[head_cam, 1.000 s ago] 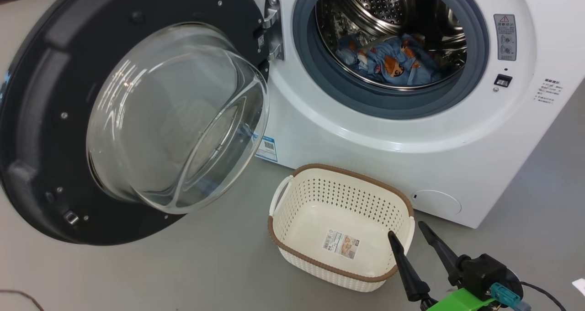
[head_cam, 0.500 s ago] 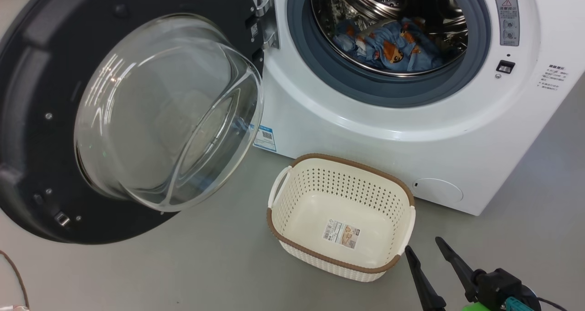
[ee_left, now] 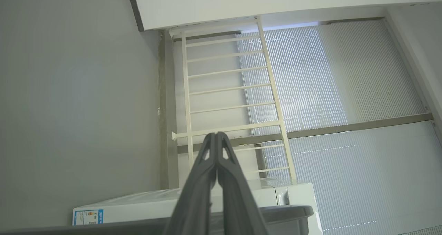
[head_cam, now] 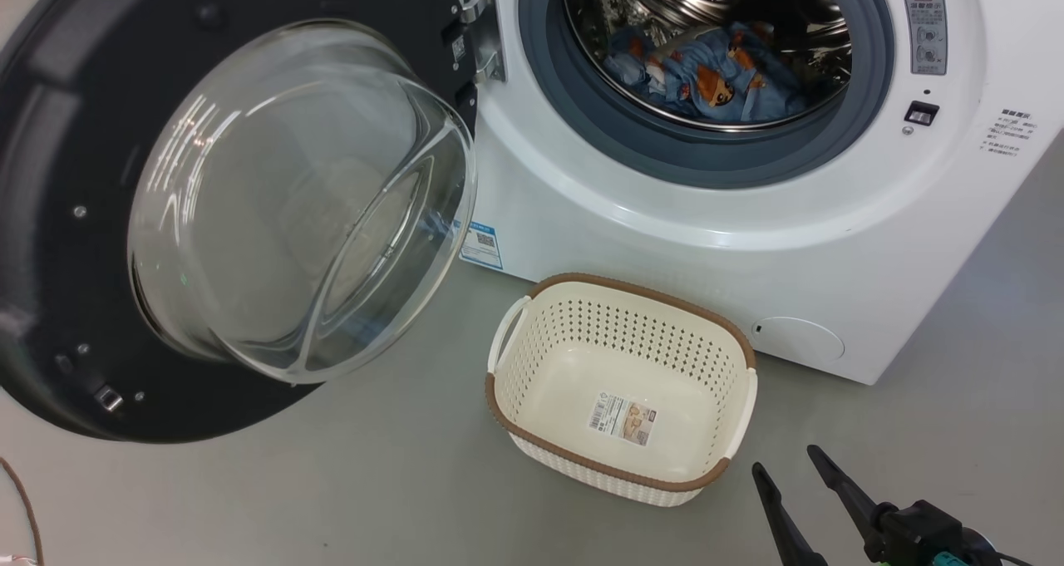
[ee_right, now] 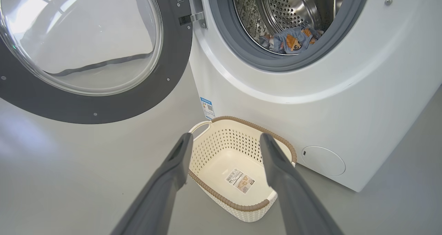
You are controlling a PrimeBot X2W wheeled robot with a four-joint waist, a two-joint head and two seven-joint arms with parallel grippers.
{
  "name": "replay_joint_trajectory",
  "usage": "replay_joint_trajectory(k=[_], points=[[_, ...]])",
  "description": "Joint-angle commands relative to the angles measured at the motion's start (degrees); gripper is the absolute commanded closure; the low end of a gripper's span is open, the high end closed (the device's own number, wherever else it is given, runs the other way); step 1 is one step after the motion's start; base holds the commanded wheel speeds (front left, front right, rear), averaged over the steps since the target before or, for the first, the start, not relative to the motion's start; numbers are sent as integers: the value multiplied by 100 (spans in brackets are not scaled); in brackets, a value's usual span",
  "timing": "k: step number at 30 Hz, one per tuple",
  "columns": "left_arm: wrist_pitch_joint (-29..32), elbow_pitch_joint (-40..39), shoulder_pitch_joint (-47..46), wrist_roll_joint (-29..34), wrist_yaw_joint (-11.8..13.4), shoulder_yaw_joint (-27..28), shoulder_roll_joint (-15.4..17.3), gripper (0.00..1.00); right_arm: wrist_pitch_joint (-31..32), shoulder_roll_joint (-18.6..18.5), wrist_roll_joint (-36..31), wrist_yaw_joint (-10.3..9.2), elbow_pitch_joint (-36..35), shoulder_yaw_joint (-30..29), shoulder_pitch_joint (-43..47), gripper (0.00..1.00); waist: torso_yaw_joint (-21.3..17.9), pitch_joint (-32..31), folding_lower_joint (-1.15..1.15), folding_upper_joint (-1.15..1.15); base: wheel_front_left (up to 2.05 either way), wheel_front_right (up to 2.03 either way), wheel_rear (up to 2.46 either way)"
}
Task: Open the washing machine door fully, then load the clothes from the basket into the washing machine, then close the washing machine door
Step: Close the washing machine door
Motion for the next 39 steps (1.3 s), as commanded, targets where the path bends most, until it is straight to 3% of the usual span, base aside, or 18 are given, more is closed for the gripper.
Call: replay_joint_trajectory(k=[1, 28, 39], points=[[73, -130, -243, 30, -64, 176, 368, 100, -27, -99, 30, 9, -155, 165, -11, 0, -16, 50, 0, -1, 0, 0, 0], [616, -356, -310, 328, -65, 466, 239, 100, -27, -336, -27, 9, -195, 82, -161, 0, -340, 546, 0, -1, 0, 0, 0], [1755, -336, -268, -69, -65, 499, 123, 100, -27, -398, -11, 9, -158, 99, -133, 0, -321, 526, 0, -1, 0, 0, 0]])
